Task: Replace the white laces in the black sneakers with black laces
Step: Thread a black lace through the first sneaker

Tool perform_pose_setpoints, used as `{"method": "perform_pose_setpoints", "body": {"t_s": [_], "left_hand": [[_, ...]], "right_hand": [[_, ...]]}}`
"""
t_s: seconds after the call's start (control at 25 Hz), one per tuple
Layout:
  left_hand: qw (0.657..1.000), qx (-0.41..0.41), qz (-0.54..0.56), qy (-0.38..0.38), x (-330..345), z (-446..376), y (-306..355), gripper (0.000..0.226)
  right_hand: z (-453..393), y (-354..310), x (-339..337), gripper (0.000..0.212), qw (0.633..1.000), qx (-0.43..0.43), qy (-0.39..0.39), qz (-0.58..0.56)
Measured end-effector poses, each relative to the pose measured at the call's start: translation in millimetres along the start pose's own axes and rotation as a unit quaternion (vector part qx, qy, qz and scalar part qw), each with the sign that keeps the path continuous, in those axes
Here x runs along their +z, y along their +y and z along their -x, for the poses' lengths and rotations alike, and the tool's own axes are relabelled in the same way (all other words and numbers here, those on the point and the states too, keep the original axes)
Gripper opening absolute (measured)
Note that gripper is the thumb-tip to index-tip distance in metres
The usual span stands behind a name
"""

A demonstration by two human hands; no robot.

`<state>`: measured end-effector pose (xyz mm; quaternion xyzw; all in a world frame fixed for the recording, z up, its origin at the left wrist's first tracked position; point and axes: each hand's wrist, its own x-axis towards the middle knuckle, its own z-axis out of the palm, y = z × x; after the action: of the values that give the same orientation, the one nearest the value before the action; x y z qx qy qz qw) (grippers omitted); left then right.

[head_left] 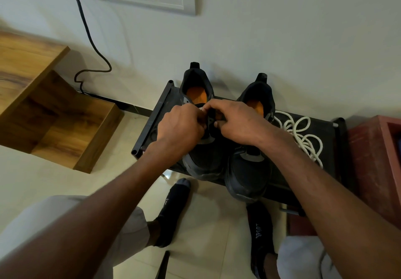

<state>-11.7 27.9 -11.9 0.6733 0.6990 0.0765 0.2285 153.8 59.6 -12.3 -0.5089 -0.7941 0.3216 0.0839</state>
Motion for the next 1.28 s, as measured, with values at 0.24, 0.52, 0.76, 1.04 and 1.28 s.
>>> {"method": "perform_pose_setpoints", "body": {"t_s": [0.24, 0.52, 0.76, 1.04, 1.28], "left_hand": [[0.953, -0.13, 0.264, -0.077, 4, -4, -5, 0.01], [0.97, -0.103, 0.216, -0.045, 13, -7, -3, 0.016], [0.987, -0.056, 0.148, -0.036, 14, -8, -4, 0.025], [0.994, -0.024, 0.076, -0.08, 2, -15, -7, 0.022], [0.999, -0.022, -0.021, 0.026, 14, -10, -1, 0.02]], "right_hand": [[0, 1, -4, 0.028, 1.0, 0.011, -0.004, -0.012], [1, -3, -4, 0.029, 0.999, 0.027, 0.014, -0.025], [0, -2, -3, 0.03, 0.999, 0.031, 0.019, -0.029], [1, -4, -6, 0.029, 0.999, 0.031, 0.003, -0.018], [-1, -3, -4, 0.033, 0.999, 0.04, 0.002, -0.03]]}}
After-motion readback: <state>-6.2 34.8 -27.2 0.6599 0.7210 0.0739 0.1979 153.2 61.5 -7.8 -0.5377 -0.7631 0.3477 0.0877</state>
